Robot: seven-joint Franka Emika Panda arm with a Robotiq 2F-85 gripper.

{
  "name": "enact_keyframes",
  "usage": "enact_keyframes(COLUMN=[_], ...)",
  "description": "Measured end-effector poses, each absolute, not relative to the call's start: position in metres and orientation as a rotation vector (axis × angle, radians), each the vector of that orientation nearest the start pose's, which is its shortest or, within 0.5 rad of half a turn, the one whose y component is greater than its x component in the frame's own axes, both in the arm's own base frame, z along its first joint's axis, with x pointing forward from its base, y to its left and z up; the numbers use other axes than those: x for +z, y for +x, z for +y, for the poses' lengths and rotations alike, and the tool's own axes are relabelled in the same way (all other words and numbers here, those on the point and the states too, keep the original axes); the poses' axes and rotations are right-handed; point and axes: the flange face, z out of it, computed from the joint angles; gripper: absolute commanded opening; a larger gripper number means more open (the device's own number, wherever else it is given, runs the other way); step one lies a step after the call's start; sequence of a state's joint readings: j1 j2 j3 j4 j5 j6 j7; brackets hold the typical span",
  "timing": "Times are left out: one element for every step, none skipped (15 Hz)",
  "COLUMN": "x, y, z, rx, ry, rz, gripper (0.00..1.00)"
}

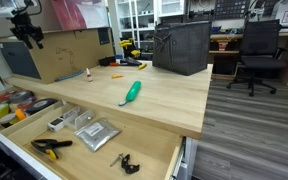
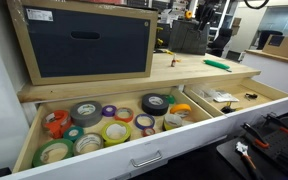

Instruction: Pick up the orange masking tape and put it inside the top left drawer

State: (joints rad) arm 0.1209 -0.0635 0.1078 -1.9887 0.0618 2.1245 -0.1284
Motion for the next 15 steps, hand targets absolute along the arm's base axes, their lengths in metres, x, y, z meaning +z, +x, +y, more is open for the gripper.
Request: enact_keyframes(x=[0.526, 0.54, 0.55, 0.557, 0.56, 0.561, 0.56, 0.56, 0.562, 0.566, 0.572, 0.579, 0.586, 0.592, 0.596], y=[0.556, 0.57, 0.584, 0.599, 0.615, 0.631, 0.645, 0.66, 0.673, 0.684, 0.695, 0.704, 0.711, 0.717, 0.722], z=[0.107, 0.083, 0.063, 0.046, 0.031, 0.019, 0.01, 0.002, -0.005, -0.013, -0.021, -0.029, -0.035, -0.039, -0.038], rx=[-0.37, -0.435, -0.478, -0.51, -0.533, -0.551, -0.566, -0.586, -0.61, -0.642, -0.677, -0.715, -0.743, -0.758, -0.754], ry=[-3.033, -3.041, -3.048, -3.053, -3.057, -3.06, -3.061, -3.052, -3.042, -3.034, -3.022, -3.016, -3.007, -3.001, -2.998], rz=[-0.441, -0.38, -0.328, -0.288, -0.253, -0.226, -0.204, -0.176, -0.153, -0.132, -0.109, -0.092, -0.078, -0.072, -0.077], gripper=[1.0, 1.0, 1.0, 1.0, 1.0, 1.0, 1.0, 1.0, 0.75, 0.74, 0.66, 0.58, 0.51, 0.42, 0.35])
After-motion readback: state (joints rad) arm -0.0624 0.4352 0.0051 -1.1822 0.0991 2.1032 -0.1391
